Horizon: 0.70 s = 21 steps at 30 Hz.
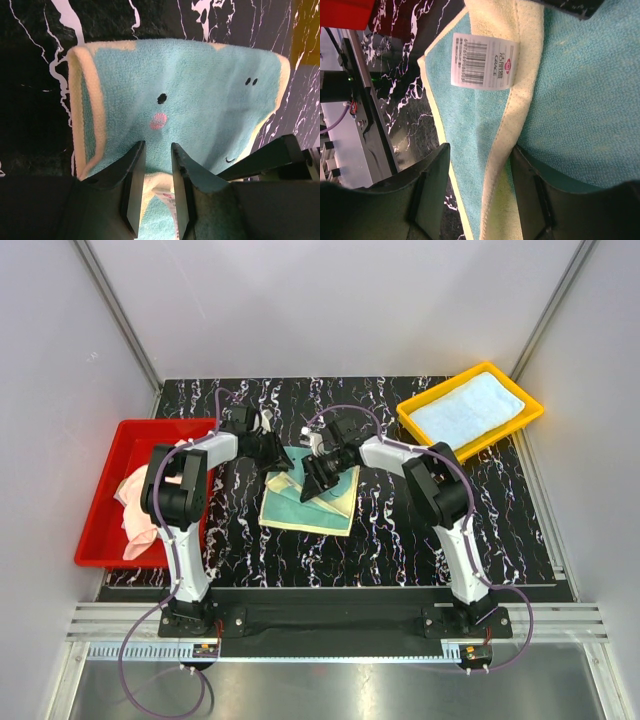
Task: Fold and stack the towels
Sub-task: Fold the towel
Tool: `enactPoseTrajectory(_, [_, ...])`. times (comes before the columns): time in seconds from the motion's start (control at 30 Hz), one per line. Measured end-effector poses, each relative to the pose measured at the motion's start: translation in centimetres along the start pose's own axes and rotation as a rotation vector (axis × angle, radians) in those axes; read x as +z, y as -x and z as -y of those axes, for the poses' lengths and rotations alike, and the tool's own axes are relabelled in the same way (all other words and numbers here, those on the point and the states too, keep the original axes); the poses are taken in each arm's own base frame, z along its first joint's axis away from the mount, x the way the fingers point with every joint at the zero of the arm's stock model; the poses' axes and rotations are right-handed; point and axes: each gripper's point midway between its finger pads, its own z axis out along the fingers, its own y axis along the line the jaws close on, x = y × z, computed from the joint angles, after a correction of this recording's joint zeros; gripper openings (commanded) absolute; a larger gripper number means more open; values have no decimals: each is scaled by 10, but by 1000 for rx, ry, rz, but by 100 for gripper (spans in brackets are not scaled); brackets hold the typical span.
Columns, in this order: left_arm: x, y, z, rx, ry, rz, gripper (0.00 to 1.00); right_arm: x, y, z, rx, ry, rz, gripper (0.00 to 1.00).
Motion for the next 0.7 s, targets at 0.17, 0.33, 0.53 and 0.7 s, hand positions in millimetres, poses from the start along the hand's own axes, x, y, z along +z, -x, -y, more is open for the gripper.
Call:
enactPoseTrajectory(0.17, [0, 2, 1, -1, -5, 7, 31, 1, -7, -4, -9, -3, -4, 57])
enactPoseTrajectory(0.33, [0, 3, 2, 0, -9, 11, 31, 1, -11, -10, -22, -18, -10, 57])
enactPoseTrajectory(0.53, [2, -1, -1, -12, -7, 6, 31, 6, -15, -18, -39, -17, -21, 57])
enactPoseTrajectory(0.7, [2, -1, -1, -14, -6, 6, 31, 10, -18, -21, -48, -23, -28, 55])
